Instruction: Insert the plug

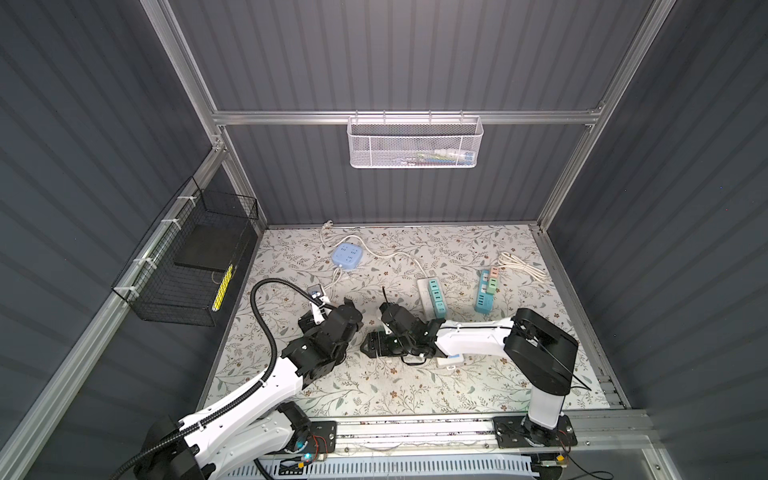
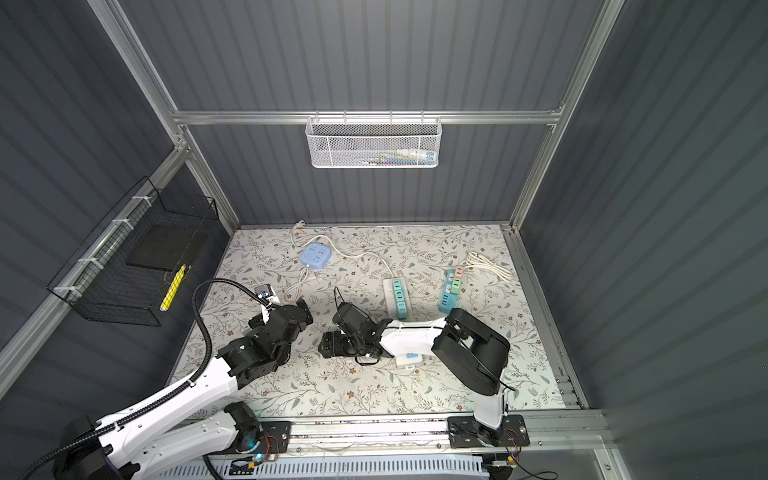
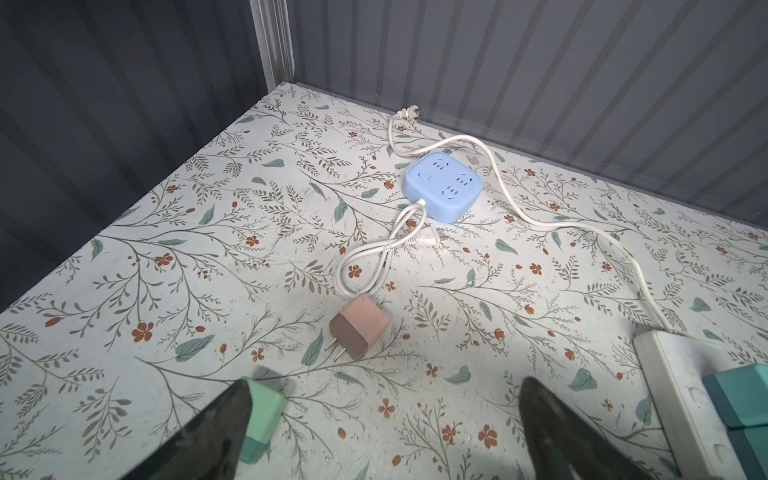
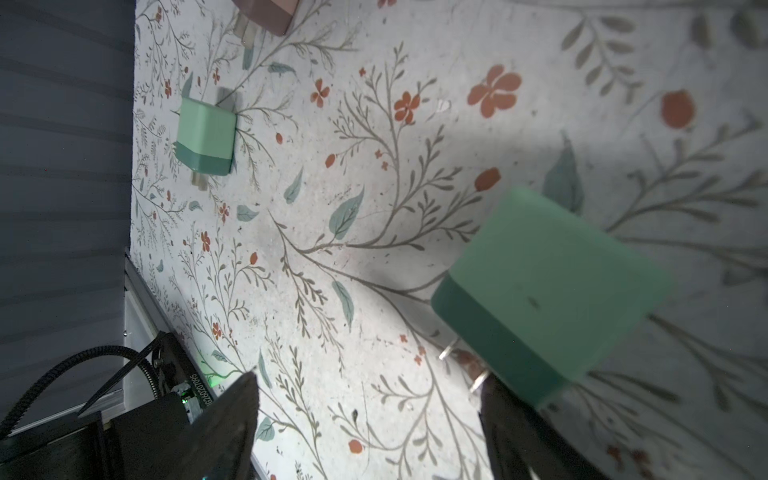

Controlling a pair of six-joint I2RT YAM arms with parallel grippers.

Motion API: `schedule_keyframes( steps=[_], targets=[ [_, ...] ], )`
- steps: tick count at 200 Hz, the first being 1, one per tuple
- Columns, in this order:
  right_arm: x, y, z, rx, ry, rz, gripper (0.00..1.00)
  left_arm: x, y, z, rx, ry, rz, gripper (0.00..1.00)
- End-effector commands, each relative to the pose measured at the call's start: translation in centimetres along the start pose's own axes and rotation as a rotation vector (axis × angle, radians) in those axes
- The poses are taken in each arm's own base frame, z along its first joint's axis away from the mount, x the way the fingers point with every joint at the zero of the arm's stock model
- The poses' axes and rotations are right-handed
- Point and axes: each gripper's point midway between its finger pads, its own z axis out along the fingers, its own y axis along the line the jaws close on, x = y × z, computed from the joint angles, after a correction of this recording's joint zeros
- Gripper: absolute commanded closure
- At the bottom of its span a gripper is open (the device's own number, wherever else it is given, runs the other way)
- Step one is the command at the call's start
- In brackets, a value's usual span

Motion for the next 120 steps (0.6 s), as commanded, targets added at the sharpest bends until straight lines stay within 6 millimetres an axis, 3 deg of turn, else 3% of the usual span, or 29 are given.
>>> schedule_keyframes(
  steps=[1, 32, 70, 101, 120],
  targets=[
    [-0.9, -0.2, -2.3, 0.027, -0.05, -0.022, 0.17, 0.3, -0.5, 0.6, -0.002, 0.011, 0.024, 0.0],
    [-0.6, -3.5, -5.8, 0.186, -0.108, -0.095, 0.17, 2.8, -2.7, 1.8, 0.046, 0.121, 0.112, 0.0],
    [-2.0, -7.6, -11.5, 0.426, -0.253, -0.19, 0.16, 6.2, -5.6, 2.7, 0.112, 0.307, 0.274, 0.01],
    [-3.8, -9.0, -16.4, 0.537, -0.398, -0.223, 0.15, 9.6, -8.6, 2.2, 0.265, 0.496, 0.417, 0.18],
    [-4.7, -11.1, -19.5, 0.641, -0.476, -0.195, 0.14, 11.1, -9.9, 1.6, 0.333, 0.602, 0.495, 0.22]
  ],
)
